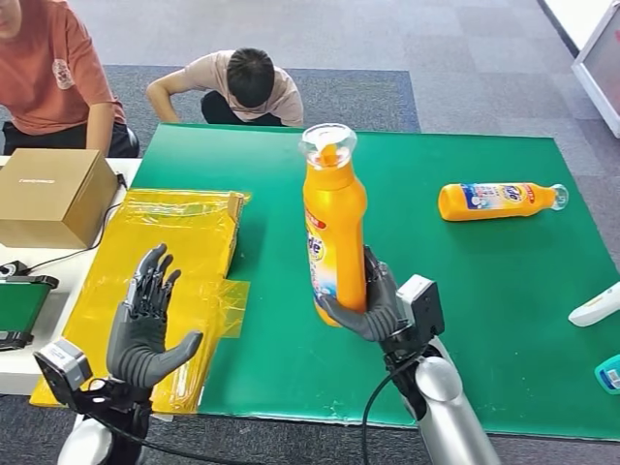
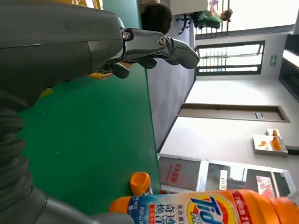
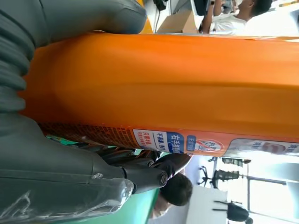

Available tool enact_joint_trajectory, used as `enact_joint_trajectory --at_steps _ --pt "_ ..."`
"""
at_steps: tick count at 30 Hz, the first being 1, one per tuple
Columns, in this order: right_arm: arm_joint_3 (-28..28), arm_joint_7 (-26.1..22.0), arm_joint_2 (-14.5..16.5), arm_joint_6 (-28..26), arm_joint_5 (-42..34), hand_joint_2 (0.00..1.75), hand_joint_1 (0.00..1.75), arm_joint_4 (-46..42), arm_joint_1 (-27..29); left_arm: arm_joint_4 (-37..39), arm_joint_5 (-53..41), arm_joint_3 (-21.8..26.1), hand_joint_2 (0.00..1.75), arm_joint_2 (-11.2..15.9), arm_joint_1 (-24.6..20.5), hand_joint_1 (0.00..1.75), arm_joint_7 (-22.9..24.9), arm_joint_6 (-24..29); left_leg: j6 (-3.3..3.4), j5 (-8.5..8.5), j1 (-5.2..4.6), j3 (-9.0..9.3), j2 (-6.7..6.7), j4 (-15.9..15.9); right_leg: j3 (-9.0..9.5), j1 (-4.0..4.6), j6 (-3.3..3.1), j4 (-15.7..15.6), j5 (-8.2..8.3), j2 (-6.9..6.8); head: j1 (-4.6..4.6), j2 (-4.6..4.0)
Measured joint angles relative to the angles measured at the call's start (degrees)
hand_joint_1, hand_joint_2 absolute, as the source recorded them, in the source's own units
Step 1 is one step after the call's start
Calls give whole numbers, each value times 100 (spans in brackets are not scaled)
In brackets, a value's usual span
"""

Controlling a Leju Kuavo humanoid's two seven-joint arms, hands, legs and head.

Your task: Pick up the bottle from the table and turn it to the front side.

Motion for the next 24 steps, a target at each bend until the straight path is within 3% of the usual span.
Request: enact_joint_trajectory --at_steps 4,9,16,24 --pt "338 -43 8 -256 468 175 175 -117 57 109 240 74 175 -35 -303 0 206 -92 -1 2 1 1 0 0 1 1 0 0 1 0 -1 0" --pt "805 -95 11 -780 1299 175 175 -41 12 277 923 3 175 -39 -704 0 562 -854 1 4 0 0 0 0 2 0 1 1 2 0 1 0" --pt "1330 -174 117 -1546 2224 175 175 820 -260 447 1431 -628 175 28 -1342 0 976 -1523 2 4 -1 0 0 0 2 -1 2 0 4 0 1 0" --pt "1515 -260 228 -1619 2454 175 175 1440 -438 644 2057 -1085 175 162 -1680 0 1430 -1756 1 4 -1 -1 1 0 -1 -1 1 1 5 0 0 -1"
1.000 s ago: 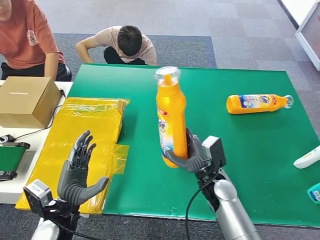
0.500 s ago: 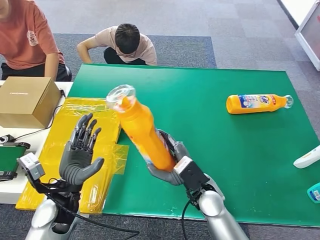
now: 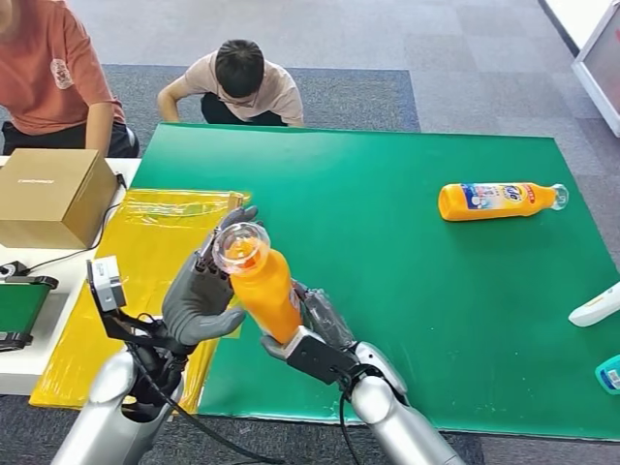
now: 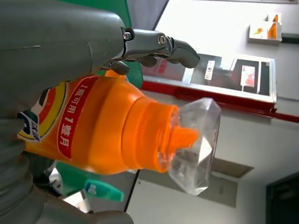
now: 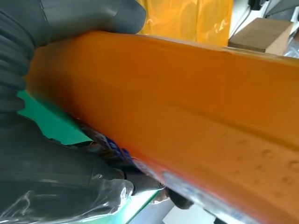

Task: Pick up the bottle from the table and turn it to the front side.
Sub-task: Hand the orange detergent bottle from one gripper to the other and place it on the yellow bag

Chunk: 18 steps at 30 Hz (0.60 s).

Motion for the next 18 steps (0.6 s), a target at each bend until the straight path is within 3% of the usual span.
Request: enact_joint_trajectory --at_steps 2,6,18 --pt "28 -7 20 0 8 175 175 159 -54 154 100 -114 175 41 -100 0 94 3 0 0 0 0 0 0 1 0 0 0 0 -1 1 1" --pt "45 -7 37 -9 -14 175 175 354 -68 399 62 -317 175 112 -213 175 113 96 0 0 0 -1 -1 0 2 0 0 0 0 0 1 1" --pt "12 159 -9 -180 -62 175 175 291 21 476 -556 -406 175 253 -269 175 237 709 1 0 0 -4 -1 0 2 1 1 0 0 -2 -1 1"
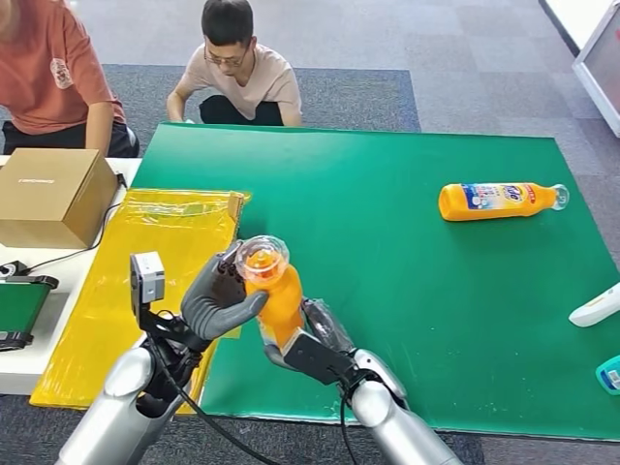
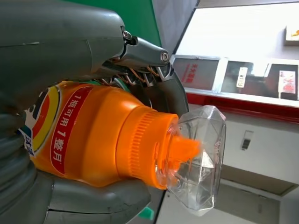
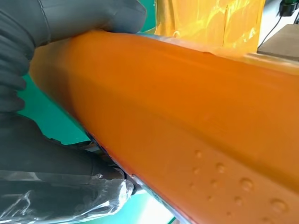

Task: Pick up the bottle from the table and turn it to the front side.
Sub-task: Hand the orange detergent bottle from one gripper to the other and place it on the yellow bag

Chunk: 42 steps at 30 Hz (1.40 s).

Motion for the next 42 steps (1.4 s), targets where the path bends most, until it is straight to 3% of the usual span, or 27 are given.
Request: enact_joint_trajectory --at_steps 6,10,15,20,26,31,36,39,42 --pt "-27 69 -72 -38 79 175 175 -101 51 0 -512 -47 175 184 -182 175 182 45 1 1 0 0 -1 0 2 0 0 0 1 0 1 -1" --pt "-54 96 -108 -73 101 175 2 -138 76 -1 -710 -54 175 275 -243 175 213 94 1 1 0 0 -1 0 3 0 0 1 1 0 1 0" --pt "-76 145 -113 -185 41 175 0 -385 62 -37 -1370 6 175 341 36 175 -2 615 -1 0 0 0 5 0 -7 0 -1 0 1 8 0 1" --pt "-293 217 -126 -197 -35 175 0 -755 146 -349 -3292 193 175 276 367 175 -423 1759 0 -1 1 -3 4 0 -8 -1 -2 0 -1 6 1 0" --pt "-662 255 -145 -196 -71 175 0 -1257 271 -704 -5696 289 175 130 601 175 -563 3017 0 -1 0 -4 4 0 -8 -2 0 -1 0 5 1 0" --pt "-909 283 -145 -144 -145 175 0 -1596 253 -712 -8277 268 175 59 649 175 -188 4148 -1 2 0 -4 4 0 -8 -1 -2 0 3 6 1 0" --pt "-983 332 -143 -139 -242 175 0 -1764 160 -405 -9975 238 175 53 617 175 419 4768 -2 3 0 -3 4 0 -7 -1 -3 0 3 6 1 0" --pt "-1016 381 -143 -247 -343 175 0 -1808 94 70 -10745 268 175 67 565 175 794 5232 -3 4 0 -3 4 0 -7 -1 -3 0 3 6 1 1" --pt "-1032 369 -143 -327 -445 175 0 -1849 27 674 -10719 409 175 85 480 175 885 5417 -4 5 0 -3 5 0 -9 -1 -3 0 4 7 2 1"
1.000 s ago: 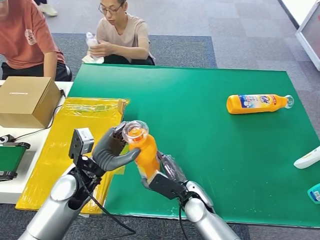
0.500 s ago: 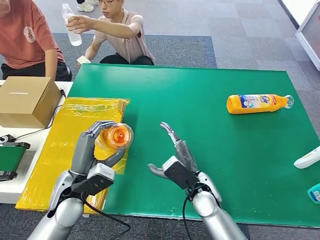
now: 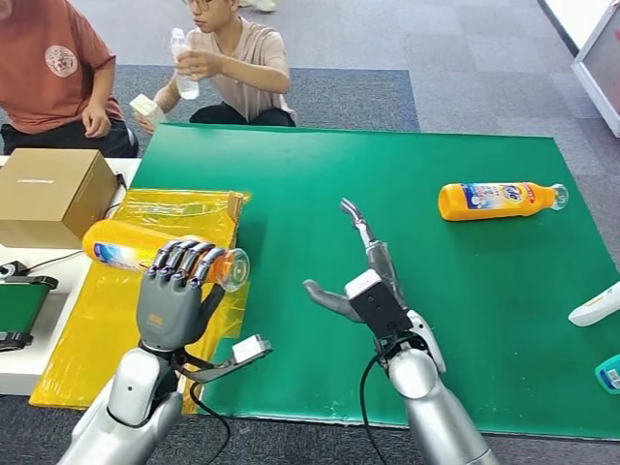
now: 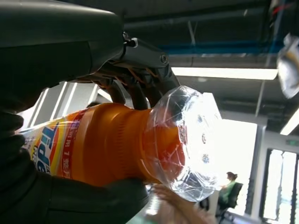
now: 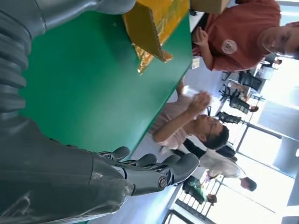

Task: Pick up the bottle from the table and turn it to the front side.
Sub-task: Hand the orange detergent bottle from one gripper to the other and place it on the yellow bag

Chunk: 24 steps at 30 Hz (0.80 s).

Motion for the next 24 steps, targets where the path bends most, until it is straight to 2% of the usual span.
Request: enact_joint_trajectory --at_steps 6,13,17,24 --pt "22 -72 -2 0 -83 175 0 -305 -15 1040 424 429 175 -23 -166 175 -635 21 0 1 0 -1 0 0 -2 0 0 0 0 0 -1 -1" --pt "264 -208 -7 43 -176 175 0 -847 12 1666 406 746 175 -272 -290 175 -1077 27 0 0 0 -2 0 0 -2 -1 0 0 0 0 -1 0" --pt "427 -232 -22 46 -199 175 0 -1095 36 1789 443 860 175 -399 -321 0 -1208 33 0 0 0 -2 0 0 -2 0 0 0 0 0 -1 -2" --pt "608 -210 -80 8 -244 175 0 -1257 81 1890 752 1018 175 -584 -327 0 -1479 39 0 0 0 -2 0 0 0 0 0 0 0 -1 0 -1"
